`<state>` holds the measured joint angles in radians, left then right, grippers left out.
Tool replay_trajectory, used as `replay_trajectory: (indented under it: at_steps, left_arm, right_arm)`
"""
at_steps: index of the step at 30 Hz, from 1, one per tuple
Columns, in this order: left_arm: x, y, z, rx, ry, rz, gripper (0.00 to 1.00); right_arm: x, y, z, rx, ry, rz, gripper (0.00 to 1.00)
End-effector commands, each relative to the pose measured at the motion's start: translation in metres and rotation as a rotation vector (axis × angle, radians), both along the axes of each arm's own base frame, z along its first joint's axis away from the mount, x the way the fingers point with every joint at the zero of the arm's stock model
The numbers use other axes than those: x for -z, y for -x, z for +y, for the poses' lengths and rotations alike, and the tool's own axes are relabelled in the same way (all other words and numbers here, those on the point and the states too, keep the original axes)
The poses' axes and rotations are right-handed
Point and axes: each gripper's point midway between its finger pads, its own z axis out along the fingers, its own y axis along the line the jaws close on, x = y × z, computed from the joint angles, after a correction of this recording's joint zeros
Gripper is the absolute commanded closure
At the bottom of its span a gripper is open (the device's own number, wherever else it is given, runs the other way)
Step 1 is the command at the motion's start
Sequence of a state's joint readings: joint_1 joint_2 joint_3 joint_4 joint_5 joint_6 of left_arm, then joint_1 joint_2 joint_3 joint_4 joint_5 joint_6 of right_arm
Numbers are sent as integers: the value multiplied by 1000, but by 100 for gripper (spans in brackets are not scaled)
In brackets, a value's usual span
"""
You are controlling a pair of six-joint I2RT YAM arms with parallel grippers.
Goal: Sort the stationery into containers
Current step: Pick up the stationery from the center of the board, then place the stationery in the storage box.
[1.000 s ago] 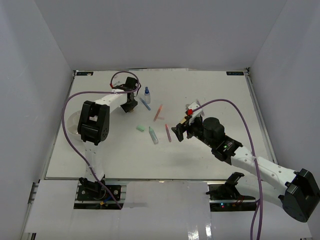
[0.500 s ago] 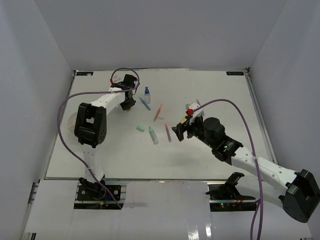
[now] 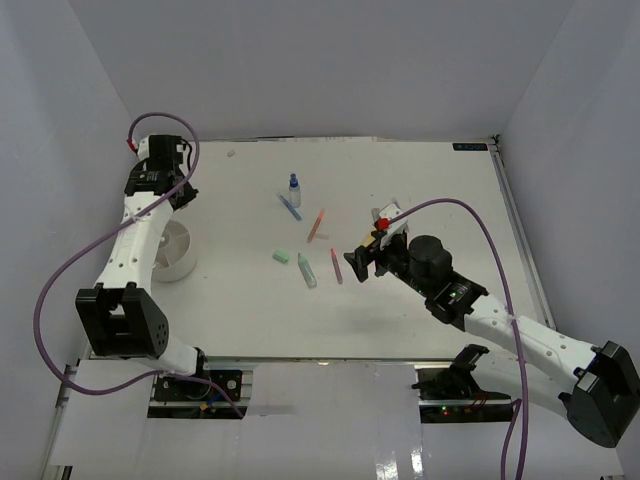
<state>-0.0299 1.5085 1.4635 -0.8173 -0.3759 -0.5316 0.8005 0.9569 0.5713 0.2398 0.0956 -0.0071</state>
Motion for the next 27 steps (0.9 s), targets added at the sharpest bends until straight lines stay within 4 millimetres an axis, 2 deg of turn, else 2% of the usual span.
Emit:
replay_trajectory:
  at_steps: [1, 2, 3, 6, 9, 13, 21, 27]
  left_arm:
    - [10, 32, 34, -5, -51, 92, 73]
    - [9, 36, 43, -13, -58, 92, 73]
    - [11, 42, 61, -50, -49, 96, 73]
    - [7, 50, 87, -124, -46, 68, 73]
    - [16, 52, 97, -160, -2, 51, 74]
    - [25, 53, 100, -169, 11, 53, 74]
    - [28, 68, 137, -313, -15, 31, 75]
    - [34, 56, 141, -303, 28, -16, 74]
  right_arm:
    - [-16, -1, 0, 3, -48, -50, 10]
    - [-17, -1, 1, 1, -51, -51, 10]
    - [-17, -1, 1, 1, -52, -52, 10]
    - [-16, 0, 2, -2, -52, -52, 10]
    - [-18, 1, 0, -1, -59, -58, 10]
    - [-22, 2, -1, 0, -66, -68, 10]
    - [-24, 3, -1, -3, -73, -79, 10]
    - [-27, 5, -1, -6, -81, -86, 10]
